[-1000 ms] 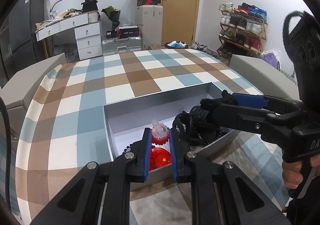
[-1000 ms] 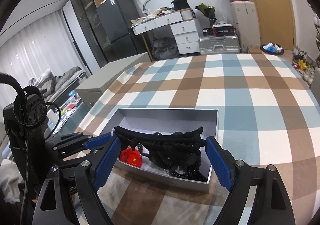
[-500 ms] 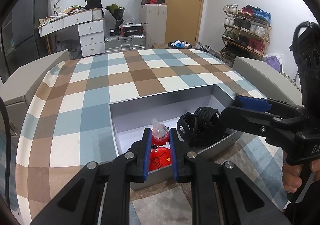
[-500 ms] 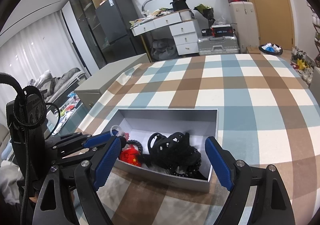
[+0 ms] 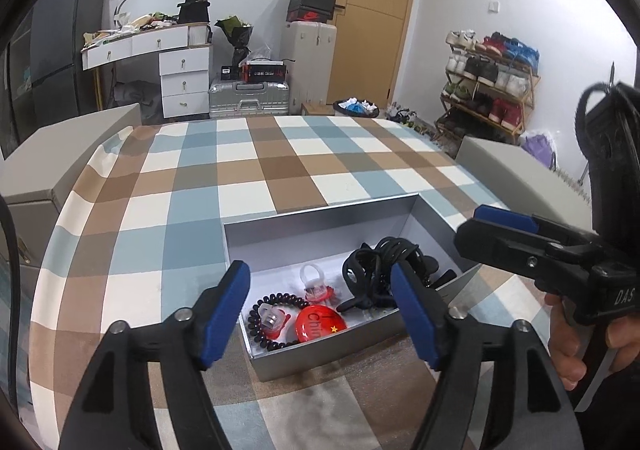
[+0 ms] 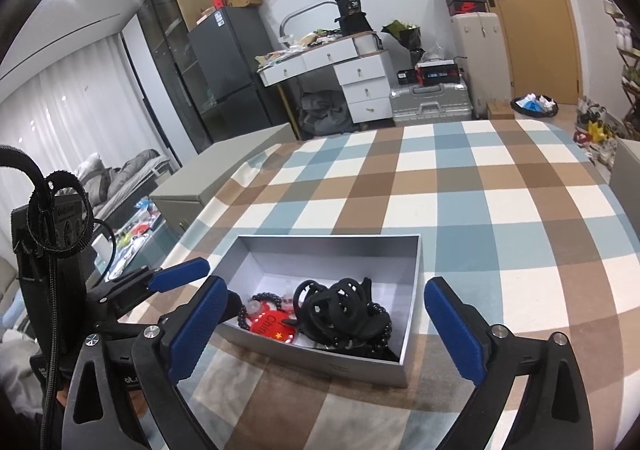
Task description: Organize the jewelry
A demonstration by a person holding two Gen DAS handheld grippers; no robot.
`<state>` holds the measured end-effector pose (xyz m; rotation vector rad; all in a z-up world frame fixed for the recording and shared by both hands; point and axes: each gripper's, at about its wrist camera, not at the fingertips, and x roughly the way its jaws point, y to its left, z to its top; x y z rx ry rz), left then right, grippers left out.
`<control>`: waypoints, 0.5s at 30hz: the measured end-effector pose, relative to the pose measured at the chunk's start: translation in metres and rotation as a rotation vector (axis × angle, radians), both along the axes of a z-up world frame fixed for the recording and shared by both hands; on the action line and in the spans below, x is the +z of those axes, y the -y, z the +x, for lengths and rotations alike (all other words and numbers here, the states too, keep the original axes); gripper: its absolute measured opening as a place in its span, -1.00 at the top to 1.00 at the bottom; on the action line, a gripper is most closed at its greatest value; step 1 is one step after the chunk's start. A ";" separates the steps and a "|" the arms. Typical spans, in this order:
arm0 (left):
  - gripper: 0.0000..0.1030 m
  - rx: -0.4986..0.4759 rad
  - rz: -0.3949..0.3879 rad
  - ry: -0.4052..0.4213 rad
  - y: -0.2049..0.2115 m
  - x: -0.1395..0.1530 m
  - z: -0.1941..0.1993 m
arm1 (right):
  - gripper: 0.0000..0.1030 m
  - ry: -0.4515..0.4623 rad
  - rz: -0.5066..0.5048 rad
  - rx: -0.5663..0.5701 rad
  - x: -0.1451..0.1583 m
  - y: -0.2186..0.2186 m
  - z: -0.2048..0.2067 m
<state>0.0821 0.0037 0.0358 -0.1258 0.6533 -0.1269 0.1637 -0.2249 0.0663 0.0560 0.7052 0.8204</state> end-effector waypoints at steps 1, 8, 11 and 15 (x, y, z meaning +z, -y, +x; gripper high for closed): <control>-0.55 0.007 -0.003 0.001 -0.001 0.001 0.000 | -1.00 0.001 0.002 0.000 0.001 0.001 -0.001; -0.98 0.077 -0.041 0.049 -0.008 0.004 -0.012 | -1.00 0.062 -0.034 0.031 0.007 0.007 -0.015; -0.98 0.090 -0.018 0.071 -0.007 0.006 -0.020 | -1.00 0.108 -0.036 0.034 0.004 0.017 -0.025; -0.98 0.087 0.026 0.103 -0.002 0.005 -0.031 | -1.00 0.157 -0.026 0.018 0.000 0.032 -0.032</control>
